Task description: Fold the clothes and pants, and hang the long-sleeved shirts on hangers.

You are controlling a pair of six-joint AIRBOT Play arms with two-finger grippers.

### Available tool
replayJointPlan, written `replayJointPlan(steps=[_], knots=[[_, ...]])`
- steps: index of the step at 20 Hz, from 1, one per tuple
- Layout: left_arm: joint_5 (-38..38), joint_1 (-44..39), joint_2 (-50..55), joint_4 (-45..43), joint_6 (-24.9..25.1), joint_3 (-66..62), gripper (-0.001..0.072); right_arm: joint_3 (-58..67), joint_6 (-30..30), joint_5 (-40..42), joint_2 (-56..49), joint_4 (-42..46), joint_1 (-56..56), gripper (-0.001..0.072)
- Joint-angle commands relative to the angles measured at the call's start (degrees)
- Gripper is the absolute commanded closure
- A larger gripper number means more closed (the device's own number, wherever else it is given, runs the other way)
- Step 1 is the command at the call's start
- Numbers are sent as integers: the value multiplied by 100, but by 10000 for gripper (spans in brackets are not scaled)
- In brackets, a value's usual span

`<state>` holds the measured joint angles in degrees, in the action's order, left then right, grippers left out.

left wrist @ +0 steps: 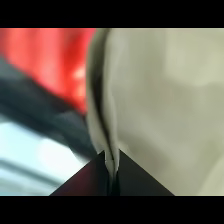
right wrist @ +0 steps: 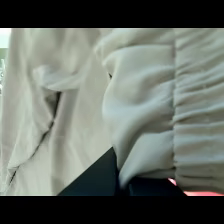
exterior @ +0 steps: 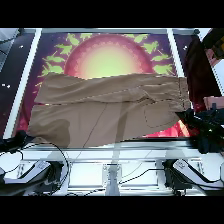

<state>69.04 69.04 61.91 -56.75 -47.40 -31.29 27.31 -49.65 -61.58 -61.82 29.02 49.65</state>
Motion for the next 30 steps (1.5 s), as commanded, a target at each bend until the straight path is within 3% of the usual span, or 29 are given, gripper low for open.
replayJointPlan(steps=[1,3,6,11,15,19,23,30], knots=[[68,-70,-160,1473,74,-437,686,476,-1003,-114,660,815,-7,684],[68,-350,-260,1663,-260,-839,688,922,-1829,-343,1060,1902,-7,684],[46,-881,-417,935,-850,-1390,688,1521,-2636,-710,1480,3228,-7,684],[-389,-1563,-415,857,-1193,-1547,687,1814,-2734,-1281,1593,3268,-7,684],[-1888,-2155,-393,872,-1777,-1550,690,1814,-2975,-623,1580,3209,-160,684],[-3025,-3193,7,564,-2452,-1840,691,1829,-3394,223,1292,3329,-1215,685],[-3084,-4105,1021,-1045,-4183,-3200,691,2341,-4100,837,455,3899,-2155,685],[-2756,-4916,2789,-1781,-5320,-5036,691,4113,-4686,1067,-1742,3912,-2767,685]])
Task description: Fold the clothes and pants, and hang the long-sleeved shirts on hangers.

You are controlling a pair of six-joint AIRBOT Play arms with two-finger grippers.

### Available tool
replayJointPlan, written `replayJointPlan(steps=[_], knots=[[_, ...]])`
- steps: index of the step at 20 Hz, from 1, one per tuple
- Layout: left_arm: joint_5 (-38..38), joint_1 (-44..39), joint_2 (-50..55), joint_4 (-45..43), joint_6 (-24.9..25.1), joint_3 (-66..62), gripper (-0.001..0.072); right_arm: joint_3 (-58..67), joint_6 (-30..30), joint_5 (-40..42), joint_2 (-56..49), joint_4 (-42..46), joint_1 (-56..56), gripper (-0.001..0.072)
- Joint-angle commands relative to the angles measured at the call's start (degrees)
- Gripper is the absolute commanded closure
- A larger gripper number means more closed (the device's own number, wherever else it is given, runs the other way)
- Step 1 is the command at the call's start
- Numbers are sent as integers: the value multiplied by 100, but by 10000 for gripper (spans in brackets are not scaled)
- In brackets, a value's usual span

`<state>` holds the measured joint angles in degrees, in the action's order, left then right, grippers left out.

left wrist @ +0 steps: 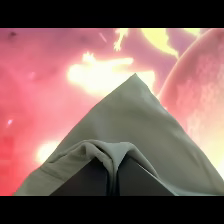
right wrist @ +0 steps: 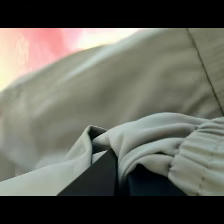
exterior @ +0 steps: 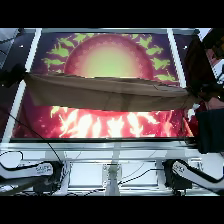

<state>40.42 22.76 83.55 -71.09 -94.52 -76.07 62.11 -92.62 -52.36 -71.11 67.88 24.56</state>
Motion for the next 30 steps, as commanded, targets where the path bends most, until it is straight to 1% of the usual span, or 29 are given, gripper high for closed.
replayJointPlan(steps=[1,3,5,7,9,10,12,14,15,16,17,18,19,22,24,26,27,28,30], knots=[[70,-328,763,-345,-691,-579,691,811,-485,210,-1062,-7,-323,684],[-46,-376,981,-308,-756,-586,690,1056,-730,417,-1434,-15,-439,684],[-299,-424,1091,-236,-756,-590,689,1147,-946,844,-1637,-20,-566,684],[-656,-468,1139,-186,-758,-590,689,1145,-1213,1381,-1714,-15,-684,684],[-1049,-494,1154,-173,-894,-590,689,1145,-1447,1899,-1751,-15,-754,684],[-1222,-516,1165,-173,-1008,-592,689,1147,-1578,2096,-1770,-26,-780,684],[-1416,-560,1207,-173,-1056,-592,689,1145,-1790,2365,-1829,-24,-782,684],[-1480,-605,1296,-173,-1051,-592,685,1145,-1784,2533,-1912,-20,-782,682],[-1475,-638,1344,-186,-1027,-592,597,1145,-1733,2557,-1941,-11,-793,572],[-1451,-662,1368,-197,-828,-592,170,1147,-1657,2540,-1941,-7,-791,287],[-1419,-660,1360,-192,-658,-592,2,1156,-1425,2496,-1928,-9,-793,34],[-1296,-658,1307,-199,-643,-595,-10,1207,-1255,2365,-1921,-7,-791,18],[-1169,-608,1231,-201,-643,-595,-9,1298,-1161,2146,-1921,-2,-774,19],[-584,-332,927,-444,-647,-595,-8,1523,-1113,1670,-1878,55,-688,26],[367,-20,706,-577,-649,-595,-3,1589,-1102,1440,-1794,140,-592,28],[1598,376,619,-699,-584,-592,-2,1593,-855,1244,-1746,166,-560,34],[2190,595,621,-695,-297,-570,7,1593,-708,1161,-1744,168,-551,33],[2564,791,603,-691,-160,-481,9,1593,-616,1043,-1744,186,-551,33],[2664,1056,503,-581,186,-175,9,1593,-444,901,-1746,229,-551,34]])
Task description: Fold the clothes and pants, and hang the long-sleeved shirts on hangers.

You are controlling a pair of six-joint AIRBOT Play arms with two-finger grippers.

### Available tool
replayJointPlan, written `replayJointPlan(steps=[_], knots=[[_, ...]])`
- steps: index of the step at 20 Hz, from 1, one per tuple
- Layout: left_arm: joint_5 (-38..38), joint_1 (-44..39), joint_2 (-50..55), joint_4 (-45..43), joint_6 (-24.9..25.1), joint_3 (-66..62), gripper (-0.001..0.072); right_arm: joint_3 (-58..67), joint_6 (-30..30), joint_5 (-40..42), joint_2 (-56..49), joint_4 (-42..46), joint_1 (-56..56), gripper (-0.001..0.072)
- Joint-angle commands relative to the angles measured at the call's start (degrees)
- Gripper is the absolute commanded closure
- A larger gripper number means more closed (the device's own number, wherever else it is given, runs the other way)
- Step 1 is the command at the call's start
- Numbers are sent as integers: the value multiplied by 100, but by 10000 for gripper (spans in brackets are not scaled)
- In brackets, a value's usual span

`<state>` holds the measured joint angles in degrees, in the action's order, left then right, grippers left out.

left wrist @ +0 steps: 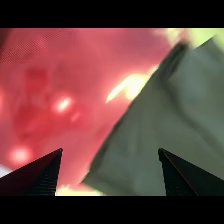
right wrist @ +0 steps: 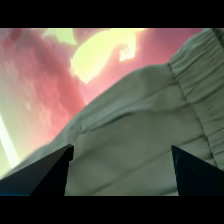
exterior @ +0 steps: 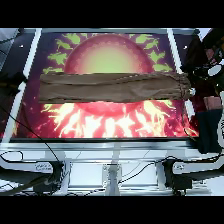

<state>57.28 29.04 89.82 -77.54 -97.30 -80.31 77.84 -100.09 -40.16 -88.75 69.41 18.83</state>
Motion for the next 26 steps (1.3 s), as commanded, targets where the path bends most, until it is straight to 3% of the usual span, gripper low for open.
replayJointPlan(steps=[1,4,10,11,17,20,24,26], knots=[[964,520,-138,210,570,391,9,20,387,-369,20,116,22,34],[540,643,-129,1016,933,920,7,20,387,-400,17,181,22,34],[-970,636,-55,2109,994,1982,7,20,387,-387,20,181,22,34],[-973,636,13,2144,1008,1993,7,20,385,-378,17,181,22,34],[-975,625,352,3707,2306,1993,7,20,385,-317,17,179,15,35],[-1049,505,632,4133,2627,1993,7,20,382,-339,17,170,4,35],[-1735,219,833,4422,2883,1982,8,20,382,-350,17,136,4,35],[-2131,68,841,4424,2881,1974,66,20,382,-380,17,136,4,35]])
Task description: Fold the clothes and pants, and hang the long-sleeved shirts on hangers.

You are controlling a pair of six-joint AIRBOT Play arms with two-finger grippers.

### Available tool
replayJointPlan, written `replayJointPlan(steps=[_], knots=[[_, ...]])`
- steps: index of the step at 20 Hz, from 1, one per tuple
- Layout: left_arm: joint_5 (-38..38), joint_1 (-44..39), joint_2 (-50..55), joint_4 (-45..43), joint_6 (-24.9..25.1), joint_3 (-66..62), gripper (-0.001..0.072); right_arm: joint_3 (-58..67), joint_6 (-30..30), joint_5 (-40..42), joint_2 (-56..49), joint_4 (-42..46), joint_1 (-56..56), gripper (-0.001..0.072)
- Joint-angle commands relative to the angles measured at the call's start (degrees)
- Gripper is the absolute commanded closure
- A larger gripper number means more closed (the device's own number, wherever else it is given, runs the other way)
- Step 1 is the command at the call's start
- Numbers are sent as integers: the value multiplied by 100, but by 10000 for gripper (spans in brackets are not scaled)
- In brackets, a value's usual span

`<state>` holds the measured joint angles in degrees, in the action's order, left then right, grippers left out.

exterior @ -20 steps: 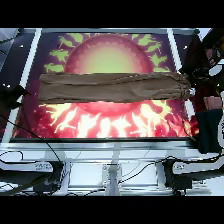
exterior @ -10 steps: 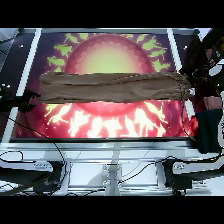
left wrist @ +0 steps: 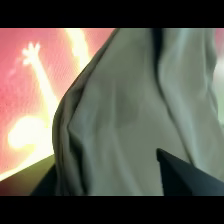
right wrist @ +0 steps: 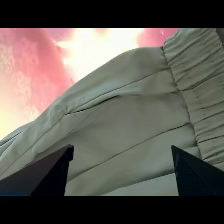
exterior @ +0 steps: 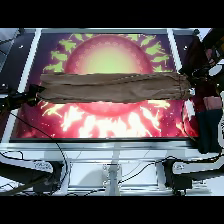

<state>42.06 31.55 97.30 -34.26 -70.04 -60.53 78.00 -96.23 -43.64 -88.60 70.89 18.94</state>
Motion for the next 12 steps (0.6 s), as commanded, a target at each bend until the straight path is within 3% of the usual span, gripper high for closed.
replayJointPlan(steps=[1,3,10,12], knots=[[-734,-258,94,138,184,-7,129,4,-4,-37,2,-15,-7,35],[-933,-398,94,155,369,-7,209,4,-4,-37,2,-17,-7,35],[-1316,-581,94,149,389,-166,186,4,-4,-52,2,-52,-7,35],[-1209,-614,94,153,785,-282,145,4,-4,-55,2,-59,-7,35]])
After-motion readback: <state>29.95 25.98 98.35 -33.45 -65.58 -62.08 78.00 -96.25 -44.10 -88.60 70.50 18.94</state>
